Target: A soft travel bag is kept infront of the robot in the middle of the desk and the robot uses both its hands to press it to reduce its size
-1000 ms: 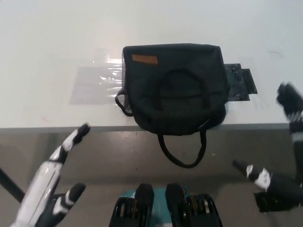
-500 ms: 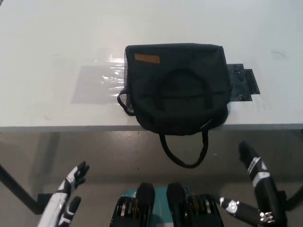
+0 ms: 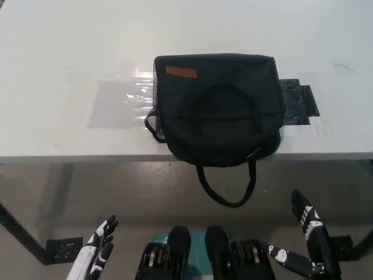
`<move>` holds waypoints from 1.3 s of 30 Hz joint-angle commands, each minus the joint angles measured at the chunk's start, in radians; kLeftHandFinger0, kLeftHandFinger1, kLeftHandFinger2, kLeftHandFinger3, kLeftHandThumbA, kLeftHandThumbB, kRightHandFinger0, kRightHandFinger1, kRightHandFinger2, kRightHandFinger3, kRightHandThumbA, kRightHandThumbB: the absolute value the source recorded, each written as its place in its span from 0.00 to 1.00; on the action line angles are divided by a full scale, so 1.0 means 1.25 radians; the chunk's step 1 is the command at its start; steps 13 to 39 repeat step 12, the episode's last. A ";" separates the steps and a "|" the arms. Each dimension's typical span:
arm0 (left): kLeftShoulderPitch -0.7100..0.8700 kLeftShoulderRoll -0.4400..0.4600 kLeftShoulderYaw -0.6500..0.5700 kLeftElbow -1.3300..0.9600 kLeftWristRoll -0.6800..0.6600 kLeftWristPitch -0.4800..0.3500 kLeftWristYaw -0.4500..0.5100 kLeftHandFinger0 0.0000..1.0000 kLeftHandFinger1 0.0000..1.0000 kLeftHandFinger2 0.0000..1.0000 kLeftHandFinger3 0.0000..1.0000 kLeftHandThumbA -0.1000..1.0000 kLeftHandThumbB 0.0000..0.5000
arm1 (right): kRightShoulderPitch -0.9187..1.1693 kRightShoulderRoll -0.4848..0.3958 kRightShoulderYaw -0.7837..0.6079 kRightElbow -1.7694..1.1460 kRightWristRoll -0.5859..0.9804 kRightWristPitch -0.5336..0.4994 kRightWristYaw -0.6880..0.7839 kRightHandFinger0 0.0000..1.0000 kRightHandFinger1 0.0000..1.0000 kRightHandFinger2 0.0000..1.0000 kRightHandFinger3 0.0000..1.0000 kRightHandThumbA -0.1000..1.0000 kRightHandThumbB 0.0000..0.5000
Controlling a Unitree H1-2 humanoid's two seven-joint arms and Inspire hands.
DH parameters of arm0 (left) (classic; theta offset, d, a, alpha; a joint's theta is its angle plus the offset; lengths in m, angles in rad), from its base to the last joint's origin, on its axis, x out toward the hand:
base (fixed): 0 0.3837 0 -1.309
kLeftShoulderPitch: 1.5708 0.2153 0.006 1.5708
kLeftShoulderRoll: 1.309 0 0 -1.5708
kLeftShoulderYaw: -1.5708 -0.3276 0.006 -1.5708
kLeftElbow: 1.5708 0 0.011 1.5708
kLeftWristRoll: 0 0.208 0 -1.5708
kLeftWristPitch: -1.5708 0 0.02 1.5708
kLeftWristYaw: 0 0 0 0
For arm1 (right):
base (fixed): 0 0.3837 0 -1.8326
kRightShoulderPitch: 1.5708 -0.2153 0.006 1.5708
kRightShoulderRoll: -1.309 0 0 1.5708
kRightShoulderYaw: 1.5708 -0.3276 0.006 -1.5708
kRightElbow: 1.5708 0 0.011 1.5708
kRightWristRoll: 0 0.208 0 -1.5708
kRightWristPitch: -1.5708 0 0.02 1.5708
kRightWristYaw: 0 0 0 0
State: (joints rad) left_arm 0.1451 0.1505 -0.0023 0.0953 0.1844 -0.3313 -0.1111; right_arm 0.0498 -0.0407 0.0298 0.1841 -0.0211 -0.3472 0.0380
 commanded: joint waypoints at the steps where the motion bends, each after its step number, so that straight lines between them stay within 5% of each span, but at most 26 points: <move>1: -0.008 0.014 -0.009 -0.003 0.017 -0.052 0.018 1.00 1.00 1.00 1.00 1.00 0.51 | -0.007 0.006 -0.010 -0.008 0.020 -0.051 -0.004 1.00 1.00 1.00 1.00 1.00 0.05; 39: -0.004 0.013 -0.004 -0.024 0.006 -0.008 0.014 1.00 1.00 1.00 1.00 1.00 0.52 | -0.018 0.000 -0.001 -0.019 0.031 -0.028 0.013 1.00 1.00 1.00 1.00 1.00 0.05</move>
